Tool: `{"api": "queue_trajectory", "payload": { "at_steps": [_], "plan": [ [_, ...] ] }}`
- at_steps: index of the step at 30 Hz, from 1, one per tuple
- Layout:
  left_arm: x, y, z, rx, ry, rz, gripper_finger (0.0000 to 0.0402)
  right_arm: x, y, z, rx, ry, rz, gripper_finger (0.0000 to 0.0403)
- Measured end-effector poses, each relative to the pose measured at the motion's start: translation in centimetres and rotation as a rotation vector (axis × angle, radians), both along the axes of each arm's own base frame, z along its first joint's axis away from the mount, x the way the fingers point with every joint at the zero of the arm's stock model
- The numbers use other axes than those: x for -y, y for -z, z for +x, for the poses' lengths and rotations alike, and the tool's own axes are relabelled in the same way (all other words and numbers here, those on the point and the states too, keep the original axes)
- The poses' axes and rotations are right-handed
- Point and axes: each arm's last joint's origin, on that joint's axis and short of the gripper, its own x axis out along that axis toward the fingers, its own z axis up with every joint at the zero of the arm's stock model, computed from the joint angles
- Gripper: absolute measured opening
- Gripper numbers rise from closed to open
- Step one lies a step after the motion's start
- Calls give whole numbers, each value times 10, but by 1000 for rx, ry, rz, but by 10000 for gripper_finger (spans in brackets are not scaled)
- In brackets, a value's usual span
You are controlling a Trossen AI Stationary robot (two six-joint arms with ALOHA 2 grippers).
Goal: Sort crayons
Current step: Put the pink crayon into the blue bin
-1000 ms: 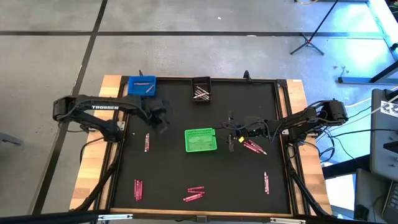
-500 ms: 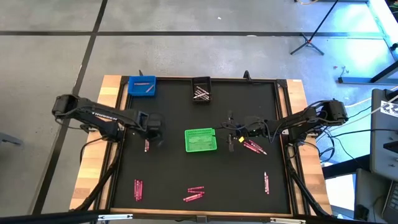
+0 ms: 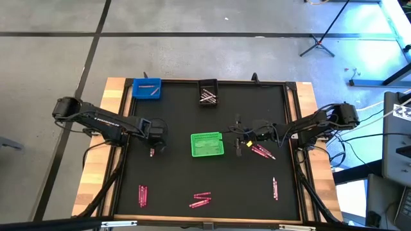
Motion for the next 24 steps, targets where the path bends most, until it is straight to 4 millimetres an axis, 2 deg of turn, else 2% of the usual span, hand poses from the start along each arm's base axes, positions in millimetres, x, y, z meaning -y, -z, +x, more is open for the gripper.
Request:
{"api": "queue_trajectory", "payload": {
  "at_steps": [7,17,24],
  "plan": [
    [0,2,2,25,6,-1,98,0,0,0,1,0,0,150],
    [0,10,-4,2,29,-1,97,0,0,0,2,1,0,150],
    [-1,10,-4,-4,83,26,67,0,0,0,2,1,0,150]
  ]
}}
